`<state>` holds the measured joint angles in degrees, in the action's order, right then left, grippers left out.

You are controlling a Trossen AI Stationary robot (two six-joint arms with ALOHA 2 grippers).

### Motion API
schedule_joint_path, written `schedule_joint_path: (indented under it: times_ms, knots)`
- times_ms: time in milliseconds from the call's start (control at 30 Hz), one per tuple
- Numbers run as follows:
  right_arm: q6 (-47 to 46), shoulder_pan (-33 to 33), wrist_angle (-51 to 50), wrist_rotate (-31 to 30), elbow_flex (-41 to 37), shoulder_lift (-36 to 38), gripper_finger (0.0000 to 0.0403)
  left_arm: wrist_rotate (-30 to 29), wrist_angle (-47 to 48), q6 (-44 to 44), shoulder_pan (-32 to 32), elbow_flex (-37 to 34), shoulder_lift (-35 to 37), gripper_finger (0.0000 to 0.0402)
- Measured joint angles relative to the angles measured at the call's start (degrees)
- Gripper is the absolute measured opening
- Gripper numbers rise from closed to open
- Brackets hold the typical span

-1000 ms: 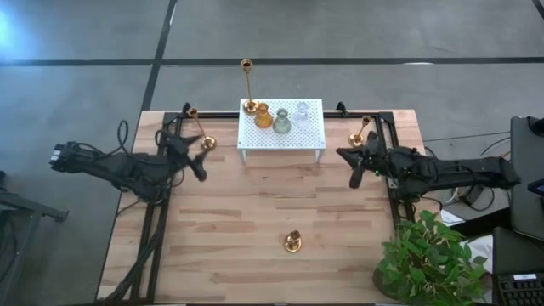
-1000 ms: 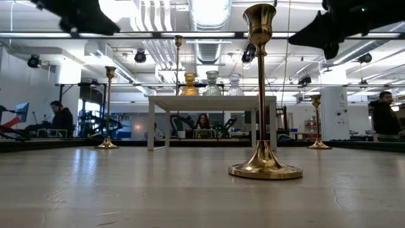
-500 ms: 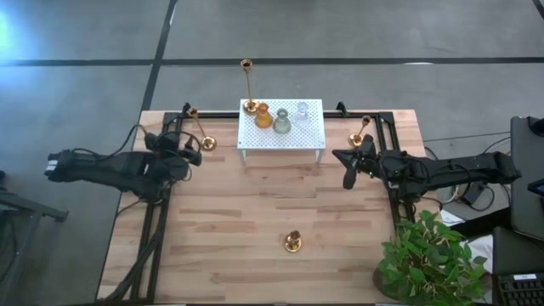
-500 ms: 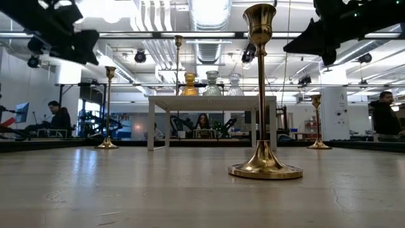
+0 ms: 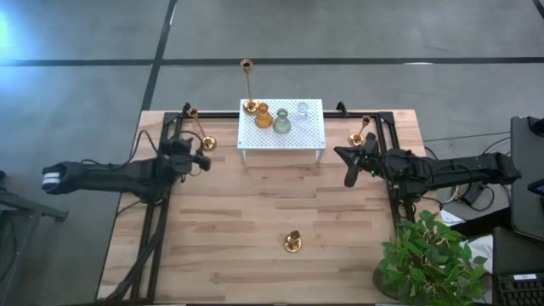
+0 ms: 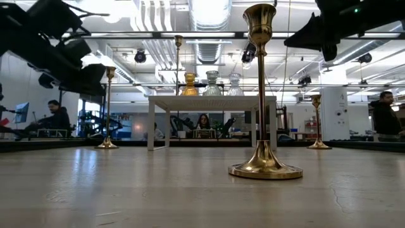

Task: Pick & Place candle stick holders
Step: Put the yellow candle holder on the shelf

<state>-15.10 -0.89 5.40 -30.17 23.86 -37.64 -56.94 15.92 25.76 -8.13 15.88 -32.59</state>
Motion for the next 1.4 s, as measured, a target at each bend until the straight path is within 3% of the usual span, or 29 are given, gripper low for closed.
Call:
schedule_joint_path:
  times_ms: [200,333,533,933,1067,1233,1400]
  knots:
    - [0.4,0.0,0.0,-0.3,0.0,0.1,0.0008,7.7,-12.5,-10.9,-10.4,-1.8,0.3,0.019]
    - [-0.1,0.0,0.0,-0.5,0.0,0.1,0.0008,9.0,-17.4,-13.9,-16.8,-2.1,0.3,0.0184]
    - [-0.1,0.0,0.0,-1.3,0.0,0.1,0.0008,23.6,-19.2,-15.7,-25.4,-2.1,-0.2,0.0183]
    - [0.1,0.0,0.0,-1.6,0.0,0.1,0.0008,35.7,-27.9,-17.8,-33.8,-2.1,-6.2,0.0179]
    - [-0.6,0.0,0.0,-1.5,0.0,0.1,0.0008,36.5,-28.0,-17.3,-33.9,-2.1,-7.7,0.0139]
    - [-1.0,0.0,0.0,-1.5,0.0,0.1,0.0008,36.3,-28.0,-18.1,-33.9,-2.1,-7.0,0.0026]
    - [-1.0,0.0,0.0,-1.5,-0.1,0.1,0.0008,36.4,-28.0,-18.5,-33.9,-2.1,-6.0,0.0021]
